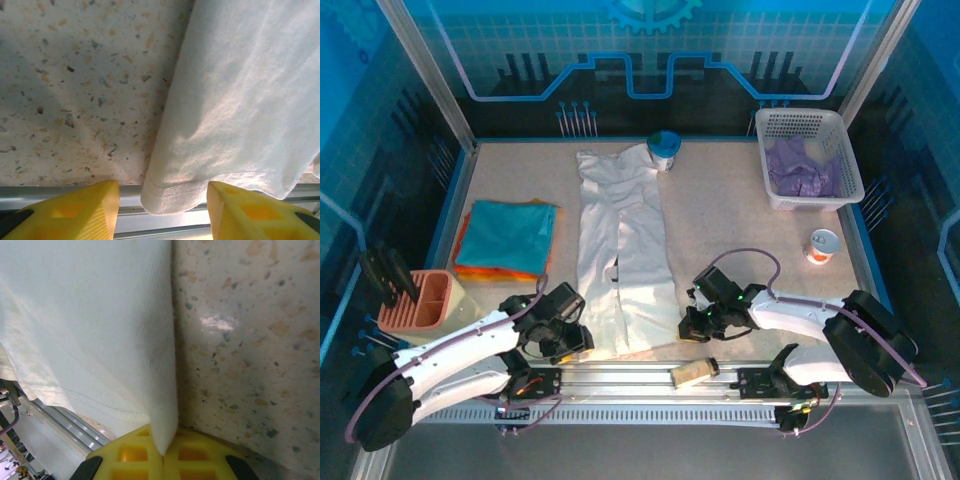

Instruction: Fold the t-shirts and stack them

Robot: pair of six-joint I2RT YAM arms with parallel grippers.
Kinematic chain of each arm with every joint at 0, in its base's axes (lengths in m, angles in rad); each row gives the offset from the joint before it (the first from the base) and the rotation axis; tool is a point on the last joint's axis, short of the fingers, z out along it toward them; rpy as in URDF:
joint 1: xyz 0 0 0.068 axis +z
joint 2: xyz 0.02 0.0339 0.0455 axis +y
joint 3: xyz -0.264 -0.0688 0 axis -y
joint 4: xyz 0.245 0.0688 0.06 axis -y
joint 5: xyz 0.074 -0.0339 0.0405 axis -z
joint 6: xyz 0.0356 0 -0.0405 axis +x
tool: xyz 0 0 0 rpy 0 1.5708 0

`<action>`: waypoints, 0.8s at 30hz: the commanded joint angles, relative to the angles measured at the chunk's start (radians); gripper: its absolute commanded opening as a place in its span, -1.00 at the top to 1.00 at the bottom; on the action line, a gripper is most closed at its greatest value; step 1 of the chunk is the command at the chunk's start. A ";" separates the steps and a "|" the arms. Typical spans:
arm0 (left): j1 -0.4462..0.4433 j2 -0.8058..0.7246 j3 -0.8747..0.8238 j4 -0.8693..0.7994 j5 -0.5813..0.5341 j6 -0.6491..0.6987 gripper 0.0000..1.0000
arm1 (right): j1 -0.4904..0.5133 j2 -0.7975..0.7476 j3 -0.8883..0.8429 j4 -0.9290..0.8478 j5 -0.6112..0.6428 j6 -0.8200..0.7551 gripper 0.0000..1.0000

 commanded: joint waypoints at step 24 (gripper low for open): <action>-0.108 -0.029 0.022 0.125 -0.091 -0.116 0.92 | 0.044 -0.212 -0.057 -0.109 0.038 0.131 1.00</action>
